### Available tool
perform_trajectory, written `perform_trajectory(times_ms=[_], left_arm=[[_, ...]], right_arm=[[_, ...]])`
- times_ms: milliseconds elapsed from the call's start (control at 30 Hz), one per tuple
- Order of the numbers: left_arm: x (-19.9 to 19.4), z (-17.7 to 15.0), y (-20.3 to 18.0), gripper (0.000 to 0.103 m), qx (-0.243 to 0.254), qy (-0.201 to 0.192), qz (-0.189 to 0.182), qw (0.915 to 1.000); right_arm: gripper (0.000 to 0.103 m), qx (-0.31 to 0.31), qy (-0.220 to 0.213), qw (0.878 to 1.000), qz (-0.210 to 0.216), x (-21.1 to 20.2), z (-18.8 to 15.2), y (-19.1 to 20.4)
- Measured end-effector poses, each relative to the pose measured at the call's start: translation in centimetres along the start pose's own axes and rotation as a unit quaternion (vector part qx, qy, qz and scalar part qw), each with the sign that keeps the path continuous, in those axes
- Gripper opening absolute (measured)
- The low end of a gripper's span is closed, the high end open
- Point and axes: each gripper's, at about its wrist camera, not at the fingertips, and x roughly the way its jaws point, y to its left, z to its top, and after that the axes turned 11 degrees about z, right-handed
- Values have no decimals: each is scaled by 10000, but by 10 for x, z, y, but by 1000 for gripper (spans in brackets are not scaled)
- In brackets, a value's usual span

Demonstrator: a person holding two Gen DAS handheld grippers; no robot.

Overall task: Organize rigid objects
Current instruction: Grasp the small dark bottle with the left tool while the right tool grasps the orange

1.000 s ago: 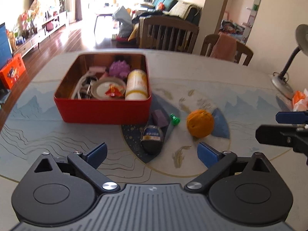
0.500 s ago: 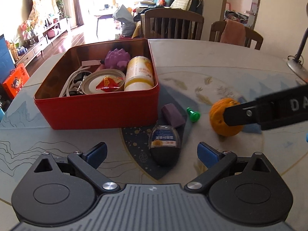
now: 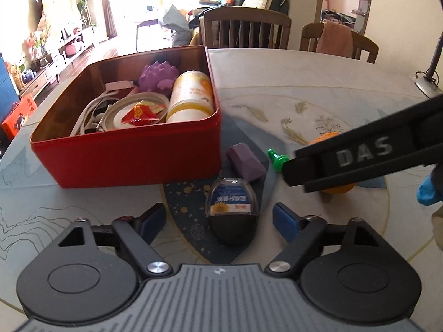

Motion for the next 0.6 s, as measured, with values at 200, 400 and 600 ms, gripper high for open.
perform_trajectory(times_ms=[200,400,600], left_arm=[[-4,5,-5,42,39,-30,-16,10000],[-4,9,-4,38,0,60,-35,10000],[-4,11,0,38,-48,169,-38,9998]], right_arm=[[61,-6,12,10000,-73,1,-1,0],[53,4,5,10000,-76,-3,-3,-4],[53,-51,17,9999,-90,-12,-9,-1]])
